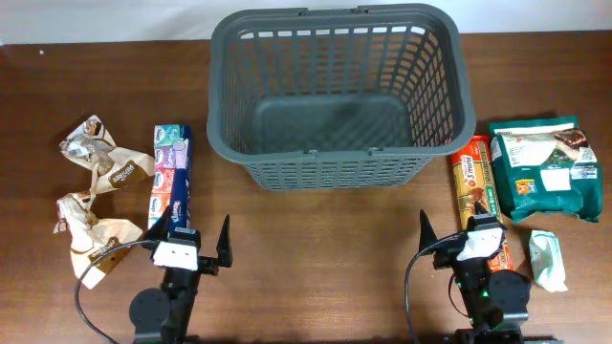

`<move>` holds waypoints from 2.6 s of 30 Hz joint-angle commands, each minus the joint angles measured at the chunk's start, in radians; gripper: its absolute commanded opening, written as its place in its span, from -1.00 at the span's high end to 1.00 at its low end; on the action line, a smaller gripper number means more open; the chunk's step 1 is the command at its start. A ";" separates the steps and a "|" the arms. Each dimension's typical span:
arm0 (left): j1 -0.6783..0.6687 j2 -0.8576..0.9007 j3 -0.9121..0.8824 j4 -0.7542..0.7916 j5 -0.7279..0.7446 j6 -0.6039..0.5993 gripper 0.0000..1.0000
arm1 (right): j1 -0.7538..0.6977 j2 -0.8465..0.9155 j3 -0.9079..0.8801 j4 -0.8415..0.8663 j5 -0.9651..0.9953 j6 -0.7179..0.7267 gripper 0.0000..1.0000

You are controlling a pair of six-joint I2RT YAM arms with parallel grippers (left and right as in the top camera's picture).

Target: Pack container

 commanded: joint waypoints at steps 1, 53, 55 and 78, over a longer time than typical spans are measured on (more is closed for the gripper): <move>-0.005 -0.010 -0.004 -0.005 -0.007 -0.002 -0.98 | 0.004 0.004 -0.009 -0.003 0.019 0.005 -0.98; -0.006 0.260 0.575 -0.048 0.051 -0.045 -0.99 | 0.005 0.079 0.578 0.067 -0.089 0.174 -0.98; -0.006 0.341 0.687 -0.082 0.093 -0.053 -0.99 | 0.005 0.124 0.702 -0.029 -0.106 0.174 -0.98; -0.006 0.858 1.414 -0.878 -0.053 0.168 -0.99 | 0.005 0.689 1.809 -1.324 0.372 0.068 -0.98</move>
